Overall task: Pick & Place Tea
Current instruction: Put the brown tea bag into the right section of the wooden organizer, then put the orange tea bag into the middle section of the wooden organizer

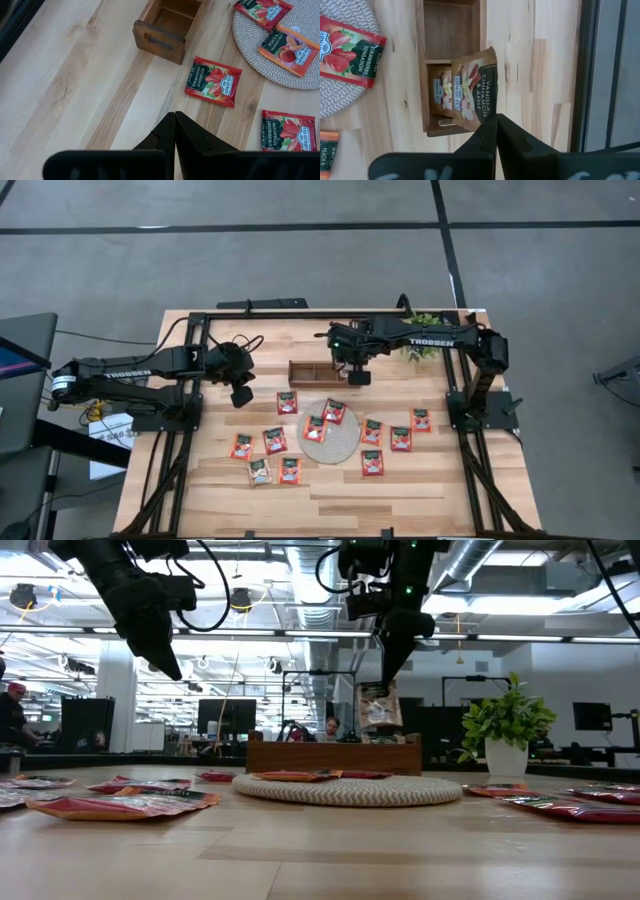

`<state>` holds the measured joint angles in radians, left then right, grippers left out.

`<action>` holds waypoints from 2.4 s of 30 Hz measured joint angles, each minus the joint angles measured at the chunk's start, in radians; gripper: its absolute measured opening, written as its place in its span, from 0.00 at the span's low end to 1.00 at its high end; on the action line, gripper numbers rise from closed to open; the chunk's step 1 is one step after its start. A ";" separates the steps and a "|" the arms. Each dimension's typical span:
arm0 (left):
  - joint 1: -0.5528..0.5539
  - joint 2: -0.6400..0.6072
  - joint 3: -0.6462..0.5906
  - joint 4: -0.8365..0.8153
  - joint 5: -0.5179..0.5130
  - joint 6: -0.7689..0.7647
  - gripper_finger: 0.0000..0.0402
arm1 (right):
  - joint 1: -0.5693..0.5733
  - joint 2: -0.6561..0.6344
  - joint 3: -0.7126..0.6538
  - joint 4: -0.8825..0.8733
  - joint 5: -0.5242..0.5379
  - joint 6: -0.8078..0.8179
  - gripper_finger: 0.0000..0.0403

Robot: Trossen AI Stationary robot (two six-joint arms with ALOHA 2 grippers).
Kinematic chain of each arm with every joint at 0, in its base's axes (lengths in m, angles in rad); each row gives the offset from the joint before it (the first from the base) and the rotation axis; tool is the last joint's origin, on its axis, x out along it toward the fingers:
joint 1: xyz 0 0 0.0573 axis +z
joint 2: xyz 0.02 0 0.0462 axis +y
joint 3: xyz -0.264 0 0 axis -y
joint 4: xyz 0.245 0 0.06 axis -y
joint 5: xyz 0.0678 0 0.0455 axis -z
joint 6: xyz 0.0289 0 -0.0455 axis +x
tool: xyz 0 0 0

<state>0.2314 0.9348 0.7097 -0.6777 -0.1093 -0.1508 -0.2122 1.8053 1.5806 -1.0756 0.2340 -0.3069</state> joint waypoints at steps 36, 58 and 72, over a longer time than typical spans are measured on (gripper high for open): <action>0.000 0.000 0.000 0.000 0.000 0.000 0.00 | 0.000 0.000 -0.166 0.129 0.001 0.061 0.00; 0.000 0.000 0.000 0.000 0.000 0.000 0.00 | 0.000 0.000 -0.184 0.165 0.000 0.063 0.11; 0.000 0.000 0.000 0.000 0.000 0.000 0.00 | 0.019 -0.026 -0.169 0.092 0.043 0.116 0.18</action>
<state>0.2317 0.9346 0.7097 -0.6781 -0.1093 -0.1505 -0.1930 1.7791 1.4120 -0.9831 0.2771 -0.1912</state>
